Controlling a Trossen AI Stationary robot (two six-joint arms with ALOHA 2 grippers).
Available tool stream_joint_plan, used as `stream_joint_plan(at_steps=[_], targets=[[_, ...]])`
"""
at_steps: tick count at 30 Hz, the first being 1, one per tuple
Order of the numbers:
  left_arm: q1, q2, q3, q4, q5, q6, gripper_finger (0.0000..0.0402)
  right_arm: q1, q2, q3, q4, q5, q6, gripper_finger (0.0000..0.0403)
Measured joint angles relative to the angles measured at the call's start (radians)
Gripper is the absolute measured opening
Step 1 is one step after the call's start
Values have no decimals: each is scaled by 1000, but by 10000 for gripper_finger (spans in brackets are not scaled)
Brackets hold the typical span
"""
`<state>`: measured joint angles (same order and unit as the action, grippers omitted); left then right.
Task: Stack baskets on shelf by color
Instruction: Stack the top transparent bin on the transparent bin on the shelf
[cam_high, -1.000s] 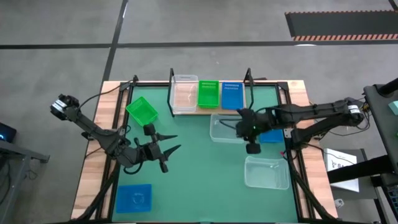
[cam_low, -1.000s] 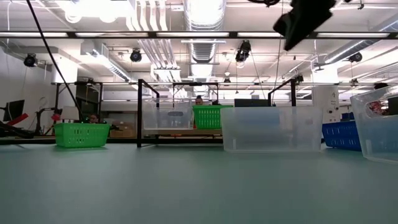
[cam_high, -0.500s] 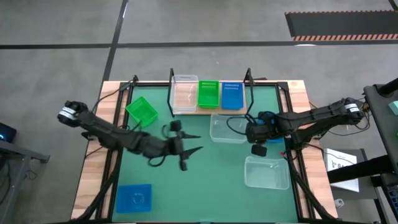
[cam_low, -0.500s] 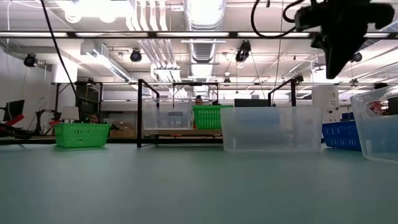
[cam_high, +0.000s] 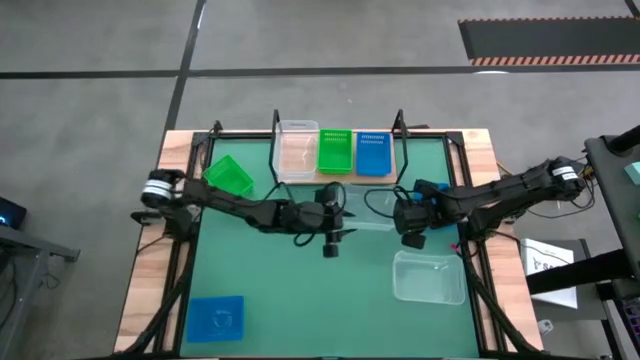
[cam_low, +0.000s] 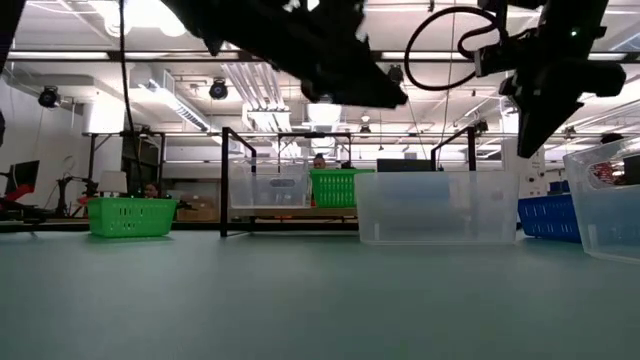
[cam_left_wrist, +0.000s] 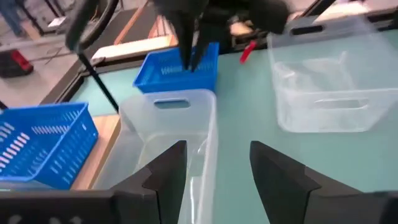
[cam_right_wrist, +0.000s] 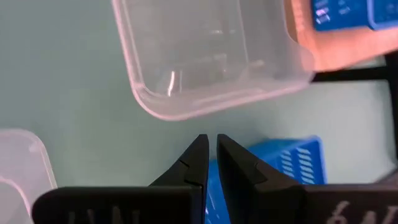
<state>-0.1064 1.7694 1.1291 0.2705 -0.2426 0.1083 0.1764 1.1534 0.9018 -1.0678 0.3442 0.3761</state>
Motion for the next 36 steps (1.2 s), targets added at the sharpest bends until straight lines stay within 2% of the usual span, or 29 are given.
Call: stream_joint_plan(at_steps=[6,12,18,21,25,30,32,36], targets=[[26,71,30,-1,3,-49,161,0,0,-57,117,-1,-27,26],[20,67,29,-5,3,-51,161,0,0,-96,190,-5,-28,26],[-4,7,29,-20,4,-50,161,18,0,-118,411,-147,-113,26],[-21,-23,28,-62,3,-50,161,39,-10,-95,428,-172,-167,26],[-56,-72,29,-133,4,-51,161,38,-37,-62,325,-151,-169,26],[-109,-90,25,-195,4,-52,161,20,-67,-71,182,62,-119,26],[-129,-91,25,-200,4,-53,161,-1,-74,-73,190,115,-102,26],[-162,-91,25,-228,4,-107,161,-48,-62,-73,191,127,-101,26]])
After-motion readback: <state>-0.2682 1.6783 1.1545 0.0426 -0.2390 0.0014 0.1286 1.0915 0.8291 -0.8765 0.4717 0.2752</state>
